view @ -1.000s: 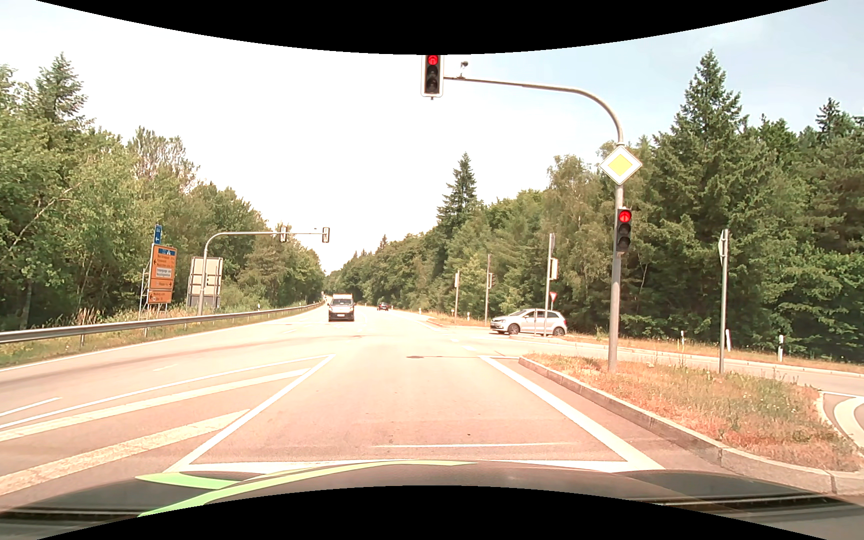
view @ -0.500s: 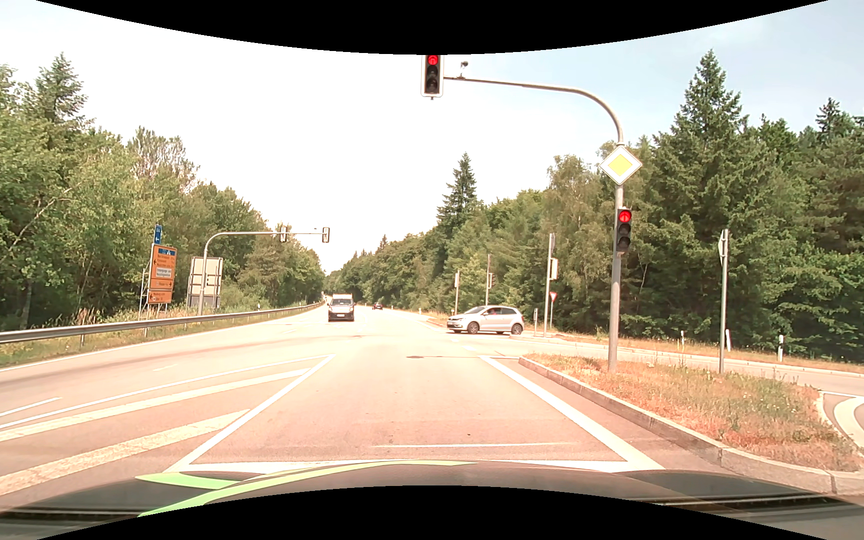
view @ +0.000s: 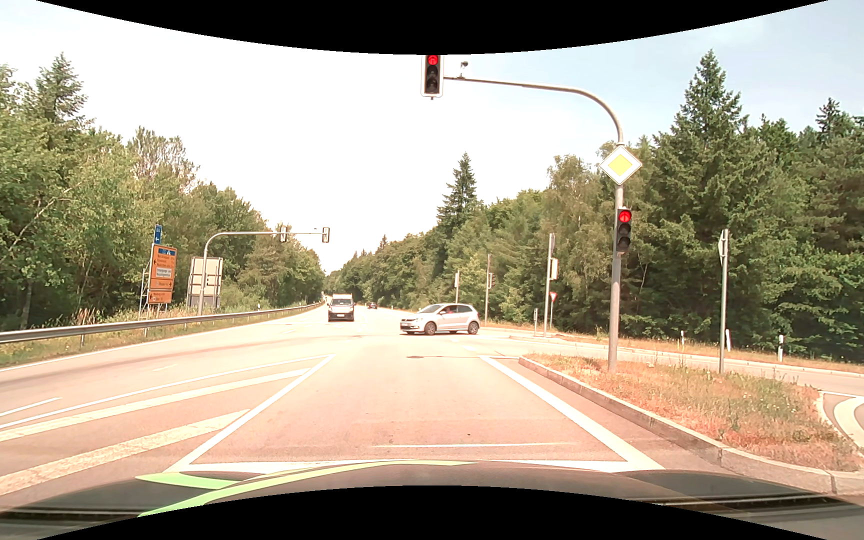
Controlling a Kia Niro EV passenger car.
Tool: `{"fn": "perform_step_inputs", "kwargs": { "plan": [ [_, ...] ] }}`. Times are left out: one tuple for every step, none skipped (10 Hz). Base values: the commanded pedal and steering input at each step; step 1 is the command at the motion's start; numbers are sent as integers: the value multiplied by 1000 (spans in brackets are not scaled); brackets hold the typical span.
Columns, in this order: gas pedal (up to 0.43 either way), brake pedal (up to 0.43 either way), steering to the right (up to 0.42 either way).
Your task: Follow the waypoints while adhering to traffic rules and regulations
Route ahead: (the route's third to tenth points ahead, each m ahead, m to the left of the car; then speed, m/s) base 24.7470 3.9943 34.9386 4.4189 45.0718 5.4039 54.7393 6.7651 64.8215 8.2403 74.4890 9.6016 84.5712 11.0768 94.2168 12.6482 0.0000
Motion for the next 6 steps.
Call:
{"fn": "perform_step_inputs", "kwargs": {
  "plan": [
    [0, 262, -15],
    [0, 262, -14],
    [0, 262, -14],
    [0, 262, -15],
    [0, 262, -15],
    [0, 262, -14]
  ]
}}
